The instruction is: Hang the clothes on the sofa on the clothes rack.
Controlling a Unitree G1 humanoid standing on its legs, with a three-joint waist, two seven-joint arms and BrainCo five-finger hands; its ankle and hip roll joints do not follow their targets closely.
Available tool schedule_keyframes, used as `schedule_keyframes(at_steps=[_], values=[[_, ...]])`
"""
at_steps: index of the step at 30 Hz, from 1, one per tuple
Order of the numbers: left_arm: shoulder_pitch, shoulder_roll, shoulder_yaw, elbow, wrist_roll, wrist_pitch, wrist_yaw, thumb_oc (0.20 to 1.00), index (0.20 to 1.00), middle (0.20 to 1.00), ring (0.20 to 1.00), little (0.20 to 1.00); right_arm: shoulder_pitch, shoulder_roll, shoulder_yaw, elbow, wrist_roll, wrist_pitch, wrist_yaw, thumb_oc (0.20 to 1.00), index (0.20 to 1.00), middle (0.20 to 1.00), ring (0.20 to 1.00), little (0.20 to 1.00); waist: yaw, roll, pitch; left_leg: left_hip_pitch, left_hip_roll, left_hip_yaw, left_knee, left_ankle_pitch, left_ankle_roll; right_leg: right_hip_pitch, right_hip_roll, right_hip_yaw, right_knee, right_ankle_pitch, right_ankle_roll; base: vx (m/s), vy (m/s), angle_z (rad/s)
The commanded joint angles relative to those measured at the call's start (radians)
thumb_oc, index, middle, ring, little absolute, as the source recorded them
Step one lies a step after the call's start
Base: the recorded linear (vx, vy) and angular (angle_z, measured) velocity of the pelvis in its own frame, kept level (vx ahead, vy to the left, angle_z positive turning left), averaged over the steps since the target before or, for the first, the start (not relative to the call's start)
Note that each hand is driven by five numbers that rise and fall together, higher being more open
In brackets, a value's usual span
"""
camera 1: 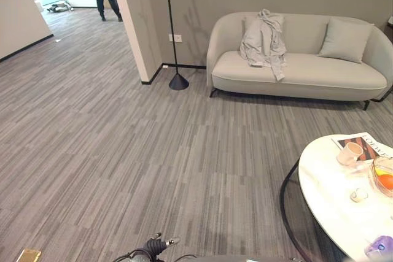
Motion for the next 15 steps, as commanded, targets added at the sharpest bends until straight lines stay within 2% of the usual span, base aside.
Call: schedule_keyframes(at_steps=[1, 15], values=[[-0.055, -0.015, -0.009, -0.007, -0.017, -0.025, -0.005, 1.0, 1.0, 1.0, 1.0, 1.0, -0.055, -0.02, -0.016, 0.029, 0.012, -0.02, -0.009, 1.0, 1.0, 1.0, 1.0, 1.0, 0.007, 0.033, 0.0, -0.023, 0.044, 0.015, 0.006, 0.036, -0.107, -0.025, -0.064, -0.028, -0.016, 0.068, 0.077, 0.0, 0.0, 0.0], [-0.094, -0.007, -0.04, 0.081, 0.028, -0.025, 0.036, 1.0, 1.0, 1.0, 1.0, 1.0, -0.057, -0.013, -0.01, 0.05, -0.005, -0.017, -0.012, 1.0, 1.0, 1.0, 1.0, 1.0, 0.015, 0.027, 0.021, 0.0, 0.042, 0.019, 0.006, 0.037, -0.108, -0.008, -0.075, -0.037, -0.016, 0.078, 0.079, 0.02, 0.02, -0.01]])
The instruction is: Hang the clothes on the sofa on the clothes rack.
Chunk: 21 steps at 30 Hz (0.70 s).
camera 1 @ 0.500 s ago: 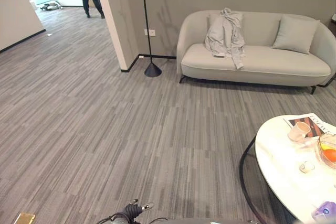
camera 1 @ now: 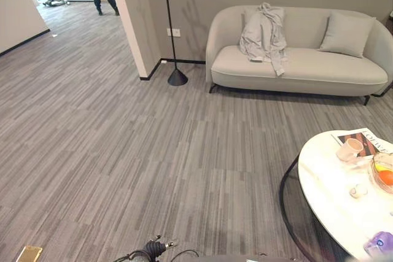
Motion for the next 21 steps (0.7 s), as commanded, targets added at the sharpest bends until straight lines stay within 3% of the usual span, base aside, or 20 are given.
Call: schedule_keyframes(at_steps=[1, 6, 10, 11, 12, 13, 14, 15, 17, 19, 21], values=[[-0.087, -0.013, -0.027, 0.047, 0.017, -0.024, 0.027, 1.0, 1.0, 1.0, 1.0, 1.0, -0.059, -0.012, -0.008, 0.045, -0.002, -0.019, -0.008, 1.0, 1.0, 1.0, 1.0, 1.0, 0.018, 0.035, -0.005, -0.001, 0.041, 0.008, 0.006, 0.04, -0.108, -0.006, -0.078, -0.044, -0.015, 0.075, 0.073, 0.06, 0.091, -0.04], [-0.088, -0.016, -0.022, 0.066, 0.017, -0.023, 0.018, 1.0, 1.0, 1.0, 1.0, 1.0, -0.072, -0.013, -0.006, 0.034, 0.003, -0.017, -0.004, 1.0, 1.0, 1.0, 1.0, 1.0, 0.022, 0.031, 0.005, 0.008, 0.034, 0.008, 0.006, 0.052, -0.112, 0.012, -0.089, -0.048, 0.001, 0.089, 0.074, 0.05, 0.085, -0.02], [-0.083, -0.017, -0.014, 0.058, 0.021, -0.023, 0.009, 1.0, 1.0, 1.0, 1.0, 1.0, -0.077, -0.023, -0.007, 0.022, 0.004, -0.018, -0.003, 1.0, 1.0, 1.0, 1.0, 1.0, 0.033, 0.039, 0.024, 0.025, 0.028, 0.009, 0.006, 0.065, -0.11, -0.008, -0.104, -0.045, 0.106, 0.081, 0.074, 0.05, 0.122, -0.1], [-0.08, -0.016, -0.01, 0.052, 0.022, -0.022, 0.007, 1.0, 1.0, 1.0, 1.0, 1.0, -0.074, -0.024, -0.007, 0.022, 0.002, -0.018, -0.002, 1.0, 1.0, 1.0, 1.0, 1.0, 0.036, 0.041, 0.028, 0.032, 0.026, 0.01, 0.006, 0.066, -0.107, -0.021, -0.108, -0.039, 0.155, 0.083, 0.075, 0.11, 0.256, -0.21], [-0.075, -0.021, 0.0, 0.042, 0.021, -0.021, 0.003, 1.0, 1.0, 1.0, 1.0, 1.0, -0.066, -0.033, -0.013, 0.016, 0.004, -0.019, 0.006, 1.0, 1.0, 1.0, 1.0, 1.0, 0.03, 0.076, 0.067, 0.068, 0.041, 0.006, 0.006, 0.069, -0.1, -0.115, -0.102, -0.014, 0.387, 0.09, 0.086, 0.11, 0.255, -0.5], [-0.075, -0.021, 0.0, 0.042, 0.021, -0.021, 0.003, 1.0, 1.0, 1.0, 1.0, 1.0, -0.066, -0.033, -0.013, 0.016, 0.004, -0.019, 0.006, 1.0, 1.0, 1.0, 1.0, 1.0, 0.031, 0.076, 0.068, 0.069, 0.041, 0.007, 0.006, 0.069, -0.1, -0.116, -0.102, -0.012, 0.39, 0.089, 0.086, 0.16, 0.253, -0.48], [-0.076, -0.02, 0.0, 0.046, 0.023, -0.02, -0.003, 1.0, 1.0, 1.0, 1.0, 1.0, -0.066, -0.036, -0.013, 0.016, 0.006, -0.017, 0.006, 1.0, 1.0, 1.0, 1.0, 1.0, 0.025, 0.098, 0.095, 0.09, 0.051, 0.004, 0.006, 0.067, -0.1, -0.15, -0.101, -0.015, 0.441, 0.08, 0.086, 0.22, 0.028, -0.21], [-0.075, -0.017, -0.004, 0.041, 0.024, -0.02, -0.004, 1.0, 1.0, 1.0, 1.0, 1.0, -0.058, -0.034, -0.017, 0.016, 0.007, -0.018, 0.007, 1.0, 1.0, 1.0, 1.0, 1.0, 0.023, 0.094, 0.096, 0.103, 0.042, -0.002, 0.006, 0.055, -0.101, -0.157, -0.118, -0.034, 0.356, 0.081, 0.084, 0.23, 0.027, 0.19], [-0.073, -0.015, -0.007, 0.036, 0.022, -0.019, -0.005, 1.0, 1.0, 1.0, 1.0, 1.0, -0.055, -0.036, -0.016, 0.02, 0.007, -0.018, 0.007, 1.0, 1.0, 1.0, 1.0, 1.0, 0.018, 0.092, 0.096, 0.108, 0.037, -0.01, 0.006, 0.046, -0.102, -0.154, -0.117, -0.043, 0.308, 0.082, 0.082, 0.19, -0.059, 0.12], [-0.072, -0.011, -0.019, 0.02, 0.016, -0.016, -0.013, 1.0, 1.0, 1.0, 1.0, 1.0, -0.054, -0.038, -0.009, 0.024, 0.004, -0.016, 0.004, 1.0, 1.0, 1.0, 1.0, 1.0, -0.001, 0.083, 0.098, 0.117, 0.025, -0.03, 0.006, 0.027, -0.102, -0.204, -0.114, -0.066, 0.107, 0.088, 0.073, 0.24, -0.106, -0.13], [-0.074, -0.006, -0.029, 0.017, 0.011, -0.018, -0.02, 1.0, 1.0, 1.0, 1.0, 1.0, -0.059, -0.035, -0.001, 0.021, 0.004, -0.015, 0.004, 1.0, 1.0, 1.0, 1.0, 1.0, -0.014, 0.086, 0.108, 0.136, 0.033, -0.042, 0.006, 0.016, -0.104, -0.257, -0.108, -0.091, -0.015, 0.093, 0.069, 0.24, -0.1, -0.2]])
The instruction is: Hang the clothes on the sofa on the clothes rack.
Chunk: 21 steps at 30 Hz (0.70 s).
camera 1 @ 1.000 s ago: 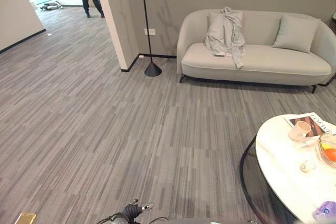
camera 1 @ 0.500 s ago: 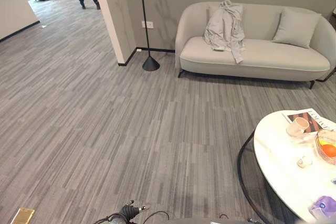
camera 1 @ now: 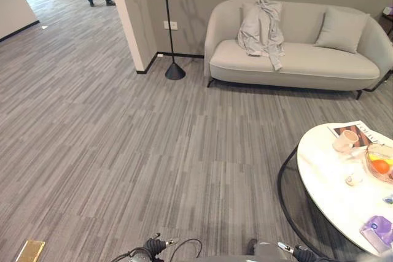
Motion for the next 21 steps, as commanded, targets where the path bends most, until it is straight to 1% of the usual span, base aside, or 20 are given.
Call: schedule_keyframes(at_steps=[1, 2, 3, 5, 6, 7, 8, 9, 10, 11, 12, 13, 14, 15, 16, 17, 18, 19, 20, 21], values=[[-0.044, 0.001, -0.032, -0.003, 0.007, -0.028, -0.018, 1.0, 1.0, 1.0, 1.0, 1.0, -0.027, 0.0, 0.033, 0.016, 0.002, 0.005, 0.001, 1.0, 1.0, 1.0, 1.0, 1.0, -0.036, 0.038, 0.02, 0.128, 0.044, -0.082, 0.0, 0.042, -0.157, -0.047, 0.03, -0.048, -0.03, 0.081, -0.065, 0.27, -0.088, -0.04], [-0.045, 0.001, -0.039, 0.002, 0.005, -0.029, -0.022, 1.0, 1.0, 1.0, 1.0, 1.0, -0.028, -0.002, 0.036, 0.018, 0.0, 0.004, 0.003, 1.0, 1.0, 1.0, 1.0, 1.0, -0.045, 0.042, 0.023, 0.135, 0.051, -0.084, 0.0, 0.041, -0.159, -0.071, 0.032, -0.05, -0.03, 0.08, -0.065, 0.26, -0.101, 0.13], [-0.052, -0.002, -0.05, 0.003, 0.004, -0.026, -0.029, 1.0, 1.0, 1.0, 1.0, 1.0, -0.02, -0.002, 0.036, 0.018, -0.002, 0.002, 0.004, 1.0, 1.0, 1.0, 1.0, 1.0, -0.048, 0.037, 0.018, 0.137, 0.051, -0.085, 0.0, 0.041, -0.158, -0.069, 0.039, -0.049, -0.03, 0.065, -0.071, 0.27, -0.125, 0.26], [-0.055, -0.005, -0.059, -0.002, -0.002, -0.026, -0.034, 1.0, 1.0, 1.0, 1.0, 1.0, -0.009, -0.006, 0.041, 0.016, -0.011, -0.004, 0.005, 1.0, 1.0, 1.0, 1.0, 1.0, -0.064, 0.026, 0.007, 0.15, 0.065, -0.097, 0.0, 0.049, -0.15, -0.058, 0.061, -0.045, -0.03, 0.091, -0.063, 0.36, -0.223, 0.57], [-0.053, -0.01, -0.058, -0.017, -0.012, -0.024, -0.043, 1.0, 1.0, 1.0, 1.0, 1.0, -0.002, -0.021, 0.042, 0.013, -0.016, -0.01, 0.005, 1.0, 1.0, 1.0, 1.0, 1.0, -0.075, 0.027, -0.015, 0.164, 0.101, -0.106, 0.0, 0.08, -0.144, -0.043, 0.085, -0.029, -0.03, 0.105, -0.054, 0.59, -0.384, 0.99], [-0.037, -0.011, -0.051, -0.051, -0.019, -0.017, -0.051, 1.0, 1.0, 1.0, 1.0, 1.0, 0.003, -0.04, 0.048, 0.002, -0.021, -0.015, 0.008, 1.0, 1.0, 1.0, 1.0, 1.0, -0.074, 0.029, -0.036, 0.184, 0.141, -0.103, 0.0, 0.136, -0.138, -0.013, 0.112, -0.02, -0.03, 0.115, -0.052, 0.68, -0.466, 1.28], [-0.028, -0.007, -0.047, -0.077, -0.023, -0.014, -0.06, 1.0, 1.0, 1.0, 1.0, 1.0, 0.01, -0.051, 0.051, -0.02, -0.022, -0.015, 0.01, 1.0, 1.0, 1.0, 1.0, 1.0, -0.07, 0.019, -0.049, 0.176, 0.17, -0.089, 0.05, 0.162, -0.135, 0.023, 0.121, -0.02, -0.03, 0.105, -0.057, 0.58, -0.404, 0.87], [-0.019, -0.007, -0.045, -0.087, -0.026, -0.012, -0.064, 1.0, 1.0, 1.0, 1.0, 1.0, 0.016, -0.056, 0.051, -0.036, -0.022, -0.017, 0.012, 1.0, 1.0, 1.0, 1.0, 1.0, -0.07, 0.01, -0.057, 0.161, 0.185, -0.08, 0.117, 0.166, -0.133, 0.044, 0.122, -0.021, -0.03, 0.101, -0.061, 0.56, -0.486, 0.62], [-0.012, -0.007, -0.038, -0.104, -0.035, -0.011, -0.069, 1.0, 1.0, 1.0, 1.0, 1.0, 0.022, -0.072, 0.035, -0.066, -0.011, -0.02, 0.01, 1.0, 1.0, 1.0, 1.0, 1.0, -0.058, -0.031, -0.058, 0.064, 0.221, -0.072, 0.372, 0.15, -0.122, 0.106, 0.1, -0.021, -0.03, 0.093, -0.077, 0.56, -0.553, 0.15], [-0.009, -0.002, -0.033, -0.11, -0.043, -0.014, -0.069, 1.0, 1.0, 1.0, 1.0, 1.0, 0.026, -0.078, 0.022, -0.089, 0.004, -0.018, 0.002, 1.0, 1.0, 1.0, 1.0, 1.0, -0.041, -0.073, -0.033, -0.021, 0.239, -0.071, 0.595, 0.122, -0.111, 0.167, 0.081, -0.013, -0.03, 0.095, -0.091, 0.49, -0.55, 0.17], [-0.01, 0.001, -0.031, -0.108, -0.046, -0.015, -0.065, 1.0, 1.0, 1.0, 1.0, 1.0, 0.02, -0.08, 0.016, -0.088, 0.007, -0.017, -0.002, 1.0, 1.0, 1.0, 1.0, 1.0, -0.027, -0.082, -0.012, -0.086, 0.24, -0.082, 0.696, 0.1, -0.112, 0.202, 0.082, -0.016, -0.03, 0.083, -0.098, 0.4, -0.404, 0.17], [-0.009, 0.005, -0.023, -0.096, -0.052, -0.019, -0.066, 1.0, 1.0, 1.0, 1.0, 1.0, 0.013, -0.076, 0.007, -0.083, 0.004, -0.016, -0.002, 1.0, 1.0, 1.0, 1.0, 1.0, -0.001, -0.092, 0.008, -0.183, 0.211, -0.073, 0.708, 0.081, -0.112, 0.25, 0.093, -0.002, -0.03, 0.059, -0.102, 0.28, -0.221, 0.26], [-0.007, 0.005, -0.019, -0.089, -0.056, -0.023, -0.066, 1.0, 1.0, 1.0, 1.0, 1.0, 0.016, -0.072, 0.002, -0.082, 0.005, -0.017, -0.001, 1.0, 1.0, 1.0, 1.0, 1.0, 0.014, -0.089, 0.019, -0.223, 0.208, -0.071, 0.675, 0.067, -0.123, 0.274, 0.109, 0.001, -0.03, 0.049, -0.104, 0.57, -0.129, -0.35], [-0.005, 0.015, -0.019, -0.087, -0.056, -0.02, -0.069, 1.0, 1.0, 1.0, 1.0, 1.0, 0.009, -0.056, -0.001, -0.075, 0.003, -0.019, 0.004, 1.0, 1.0, 1.0, 1.0, 1.0, 0.059, -0.081, 0.025, -0.251, 0.152, -0.027, 0.334, 0.102, -0.146, 0.322, 0.147, 0.035, -0.03, 0.034, -0.1, 0.79, 0.047, -0.79], [-0.018, 0.018, -0.021, -0.075, -0.046, -0.018, -0.067, 1.0, 1.0, 1.0, 1.0, 1.0, -0.014, -0.044, 0.015, -0.059, 0.004, -0.018, 0.006, 1.0, 1.0, 1.0, 1.0, 1.0, 0.116, -0.057, 0.028, -0.304, 0.105, -0.035, 0.0, 0.141, -0.144, 0.358, 0.177, 0.061, -0.03, 0.015, -0.099, 0.78, 0.1, -1.04], [-0.027, 0.02, -0.028, -0.063, -0.042, -0.017, -0.064, 1.0, 1.0, 1.0, 1.0, 1.0, -0.023, -0.042, 0.023, -0.048, 0.009, -0.02, 0.004, 1.0, 1.0, 1.0, 1.0, 1.0, 0.131, -0.062, 0.042, -0.391, 0.11, -0.019, 0.0, 0.109, -0.143, 0.379, 0.173, 0.059, -0.03, 0.011, -0.098, 0.46, 0.098, -0.84], [-0.028, 0.02, -0.028, -0.062, -0.042, -0.018, -0.064, 1.0, 1.0, 1.0, 1.0, 1.0, -0.023, -0.041, 0.023, -0.047, 0.009, -0.02, 0.004, 1.0, 1.0, 1.0, 1.0, 1.0, 0.13, -0.064, 0.041, -0.392, 0.107, -0.019, 0.0, 0.107, -0.142, 0.378, 0.171, 0.058, -0.03, 0.01, -0.097, 0.17, 0.038, -0.61], [-0.034, 0.023, -0.03, -0.056, -0.041, -0.017, -0.063, 1.0, 1.0, 1.0, 1.0, 1.0, -0.029, -0.04, 0.024, -0.042, 0.012, -0.021, 0.002, 1.0, 1.0, 1.0, 1.0, 1.0, 0.136, -0.065, 0.048, -0.429, 0.113, 0.005, 0.0, 0.097, -0.145, 0.389, 0.168, 0.056, -0.03, 0.011, -0.096, 0.26, 0.071, -0.7], [-0.034, 0.021, -0.02, -0.049, -0.036, -0.013, -0.067, 1.0, 1.0, 1.0, 1.0, 1.0, -0.028, -0.03, 0.026, -0.035, 0.012, -0.02, 0.005, 1.0, 1.0, 1.0, 1.0, 1.0, 0.141, -0.058, 0.039, -0.405, 0.12, 0.026, 0.0, 0.106, -0.156, 0.401, 0.171, 0.055, -0.03, 0.017, -0.095, 0.41, 0.112, -0.61], [-0.029, 0.021, -0.002, -0.044, -0.031, -0.01, -0.069, 1.0, 1.0, 1.0, 1.0, 1.0, -0.026, -0.017, 0.024, -0.025, 0.009, -0.017, 0.011, 1.0, 1.0, 1.0, 1.0, 1.0, 0.142, -0.052, 0.013, -0.38, 0.117, 0.021, 0.0, 0.121, -0.162, 0.406, 0.17, 0.062, -0.03, 0.021, -0.095, 0.48, 0.158, -0.51]])
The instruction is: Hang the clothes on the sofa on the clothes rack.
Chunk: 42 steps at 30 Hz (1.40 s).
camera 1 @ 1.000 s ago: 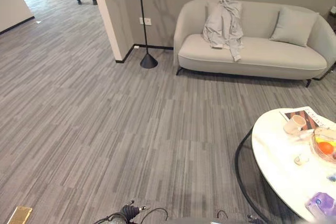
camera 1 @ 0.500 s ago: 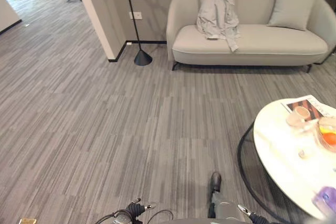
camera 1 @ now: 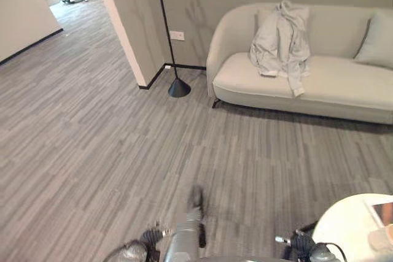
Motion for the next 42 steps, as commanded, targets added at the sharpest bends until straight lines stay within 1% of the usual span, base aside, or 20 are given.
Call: schedule_keyframes(at_steps=[1, 4, 6, 7, 8, 10, 11, 12, 13, 16, 17, 18, 20, 26, 28, 30, 33, 34, 39, 42], values=[[-0.024, 0.002, -0.03, -0.023, 0.051, -0.015, -0.006, 1.0, 1.0, 1.0, 1.0, 1.0, 0.039, 0.004, -0.012, -0.021, 0.004, -0.015, 0.005, 1.0, 1.0, 1.0, 1.0, 1.0, 0.027, 0.004, -0.049, 0.301, 0.069, 0.0, -0.109, 0.096, -0.049, -0.131, -0.046, -0.008, 0.001, 0.24, 0.077, 0.44, 0.163, -0.41], [-0.009, 0.001, -0.017, 0.029, 0.07, -0.024, 0.004, 1.0, 1.0, 1.0, 1.0, 1.0, 0.038, 0.027, 0.004, 0.013, -0.013, -0.013, 0.008, 1.0, 1.0, 1.0, 1.0, 1.0, 0.046, -0.032, -0.125, 0.356, 0.022, -0.008, -0.109, 0.133, -0.038, -0.059, -0.101, 0.002, 0.005, 0.314, 0.076, 0.54, 0.241, -0.14], [-0.008, 0.006, -0.02, 0.041, 0.08, -0.025, 0.002, 1.0, 1.0, 1.0, 1.0, 1.0, 0.037, 0.028, 0.004, 0.019, -0.016, -0.012, 0.007, 1.0, 1.0, 1.0, 1.0, 1.0, 0.051, -0.037, -0.152, 0.388, 0.005, 0.005, -0.109, 0.133, -0.034, -0.046, -0.137, -0.017, 0.088, 0.311, 0.079, 0.37, 0.195, -0.12], [-0.008, 0.006, -0.02, 0.041, 0.08, -0.025, 0.002, 1.0, 1.0, 1.0, 1.0, 1.0, 0.037, 0.028, 0.004, 0.019, -0.016, -0.012, 0.007, 1.0, 1.0, 1.0, 1.0, 1.0, 0.052, -0.038, -0.151, 0.389, 0.004, 0.006, -0.109, 0.132, -0.034, -0.045, -0.139, -0.016, 0.089, 0.31, 0.08, 0.31, 0.182, 0.06], [-0.004, 0.009, -0.023, 0.04, 0.085, -0.024, 0.0, 1.0, 1.0, 1.0, 1.0, 1.0, 0.038, 0.025, -0.001, 0.013, -0.014, -0.013, 0.007, 1.0, 1.0, 1.0, 1.0, 1.0, 0.048, -0.031, -0.159, 0.421, -0.001, 0.012, -0.109, 0.127, -0.031, -0.05, -0.149, -0.027, 0.164, 0.308, 0.082, 0.31, 0.216, 0.03], [-0.003, 0.012, -0.033, 0.037, 0.087, -0.027, 0.0, 1.0, 1.0, 1.0, 1.0, 1.0, 0.033, 0.01, -0.012, 0.001, -0.008, -0.01, 0.008, 1.0, 1.0, 1.0, 1.0, 1.0, 0.022, 0.014, -0.148, 0.502, 0.007, 0.009, -0.109, 0.115, -0.027, -0.111, -0.154, -0.039, 0.364, 0.3, 0.084, 0.33, 0.255, -0.21], [-0.003, 0.012, -0.033, 0.037, 0.087, -0.027, 0.0, 1.0, 1.0, 1.0, 1.0, 1.0, 0.032, 0.009, -0.012, 0.001, -0.008, -0.009, 0.008, 1.0, 1.0, 1.0, 1.0, 1.0, 0.023, 0.013, -0.146, 0.504, 0.006, 0.01, -0.109, 0.114, -0.027, -0.112, -0.156, -0.038, 0.37, 0.296, 0.084, 0.28, 0.248, -0.13], [-0.008, 0.015, -0.036, 0.043, 0.085, -0.031, 0.013, 1.0, 1.0, 1.0, 1.0, 1.0, 0.021, -0.001, -0.02, -0.016, 0.0, -0.003, 0.007, 1.0, 1.0, 1.0, 1.0, 1.0, -0.012, 0.064, -0.104, 0.587, 0.019, 0.002, -0.109, 0.096, -0.021, -0.189, -0.151, -0.055, 0.535, 0.266, 0.079, 0.27, 0.212, 0.13], [-0.011, 0.018, -0.03, 0.043, 0.084, -0.031, 0.017, 1.0, 1.0, 1.0, 1.0, 1.0, 0.018, -0.003, -0.022, -0.025, 0.001, -0.003, 0.005, 1.0, 1.0, 1.0, 1.0, 1.0, -0.023, 0.079, -0.089, 0.619, 0.022, 0.004, -0.109, 0.091, -0.021, -0.224, -0.177, -0.082, 0.568, 0.256, 0.074, 0.36, 0.244, 0.24], [-0.018, 0.027, -0.028, 0.022, 0.074, -0.032, 0.025, 1.0, 1.0, 1.0, 1.0, 1.0, 0.028, -0.016, -0.034, -0.049, 0.004, -0.006, 0.002, 1.0, 1.0, 1.0, 1.0, 1.0, -0.036, 0.074, -0.073, 0.652, 0.0, 0.002, -0.109, 0.071, -0.031, -0.261, -0.236, -0.157, 0.391, 0.248, 0.071, 0.26, 0.049, 0.38], [-0.019, 0.028, -0.028, 0.013, 0.069, -0.031, 0.023, 1.0, 1.0, 1.0, 1.0, 1.0, 0.029, -0.018, -0.038, -0.05, 0.007, -0.004, 0.0, 1.0, 1.0, 1.0, 1.0, 1.0, -0.043, 0.076, -0.066, 0.66, -0.006, -0.011, -0.109, 0.065, -0.035, -0.27, -0.243, -0.175, 0.325, 0.248, 0.071, 0.33, -0.027, 0.39], [-0.015, 0.026, -0.031, 0.001, 0.069, -0.028, 0.023, 1.0, 1.0, 1.0, 1.0, 1.0, 0.03, -0.017, -0.037, -0.043, 0.013, 0.001, -0.005, 1.0, 1.0, 1.0, 1.0, 1.0, -0.058, 0.08, -0.06, 0.678, -0.011, -0.026, -0.109, 0.051, -0.044, -0.321, -0.248, -0.191, 0.148, 0.255, 0.079, 0.32, -0.044, 0.13], [-0.021, 0.028, -0.042, -0.002, 0.069, -0.03, 0.023, 1.0, 1.0, 1.0, 1.0, 1.0, 0.029, -0.013, -0.031, -0.041, 0.013, 0.004, -0.007, 1.0, 1.0, 1.0, 1.0, 1.0, -0.077, 0.089, -0.044, 0.695, -0.005, -0.038, -0.109, 0.034, -0.05, -0.366, -0.247, -0.195, 0.03, 0.259, 0.08, 0.23, -0.041, -0.08], [-0.04, 0.025, -0.076, -0.002, 0.069, -0.036, 0.025, 1.0, 1.0, 1.0, 1.0, 1.0, 0.014, -0.012, -0.017, -0.033, 0.013, 0.006, -0.007, 1.0, 1.0, 1.0, 1.0, 1.0, -0.113, 0.11, -0.01, 0.738, 0.022, -0.051, -0.109, 0.025, -0.053, -0.509, -0.272, -0.177, 0.001, 0.254, 0.091, 0.17, -0.061, 0.35], [-0.051, 0.024, -0.101, 0.011, 0.081, -0.037, 0.028, 1.0, 1.0, 1.0, 1.0, 1.0, 0.031, -0.009, -0.022, -0.02, 0.009, 0.001, -0.01, 1.0, 1.0, 1.0, 1.0, 1.0, -0.118, 0.084, -0.024, 0.749, 0.021, -0.058, -0.109, 0.028, -0.05, -0.493, -0.262, -0.182, 0.001, 0.261, 0.093, 0.3, -0.242, 0.16], [-0.056, 0.019, -0.103, 0.014, 0.085, -0.037, 0.029, 1.0, 1.0, 1.0, 1.0, 1.0, 0.03, -0.014, -0.021, -0.014, 0.009, 0.001, -0.011, 1.0, 1.0, 1.0, 1.0, 1.0, -0.121, 0.081, -0.03, 0.752, 0.026, -0.064, -0.109, 0.031, -0.047, -0.494, -0.257, -0.177, 0.001, 0.257, 0.095, 0.19, -0.168, 0.19], [-0.059, 0.011, -0.102, 0.006, 0.085, -0.034, 0.032, 1.0, 1.0, 1.0, 1.0, 1.0, 0.04, -0.025, -0.027, 0.006, 0.01, -0.006, -0.014, 1.0, 1.0, 1.0, 1.0, 1.0, -0.127, 0.077, -0.044, 0.765, 0.053, -0.077, -0.109, 0.055, -0.047, -0.485, -0.234, -0.16, 0.001, 0.281, 0.106, 0.24, -0.284, 0.51], [-0.053, 0.007, -0.107, -0.002, 0.089, -0.037, 0.029, 1.0, 1.0, 1.0, 1.0, 1.0, 0.046, -0.035, -0.03, 0.004, 0.008, -0.01, -0.015, 1.0, 1.0, 1.0, 1.0, 1.0, -0.135, 0.076, -0.053, 0.776, 0.077, -0.081, -0.109, 0.071, -0.046, -0.476, -0.213, -0.152, 0.001, 0.289, 0.111, 0.21, -0.258, 0.54], [-0.04, 0.002, -0.109, -0.001, 0.094, -0.039, 0.029, 1.0, 1.0, 1.0, 1.0, 1.0, 0.055, -0.05, -0.035, 0.009, 0.01, -0.018, -0.017, 1.0, 1.0, 1.0, 1.0, 1.0, -0.149, 0.077, -0.073, 0.796, 0.122, -0.077, -0.109, 0.095, -0.045, -0.457, -0.178, -0.144, 0.001, 0.289, 0.119, 0.19, -0.238, 0.0], [-0.034, -0.003, -0.106, 0.0, 0.101, -0.037, 0.026, 1.0, 1.0, 1.0, 1.0, 1.0, 0.066, -0.064, -0.041, 0.003, 0.013, -0.023, -0.019, 1.0, 1.0, 1.0, 1.0, 1.0, -0.161, 0.073, -0.1, 0.81, 0.168, -0.058, -0.071, 0.124, -0.04, -0.433, -0.152, -0.144, 0.001, 0.28, 0.121, 0.2, -0.249, -0.04]])
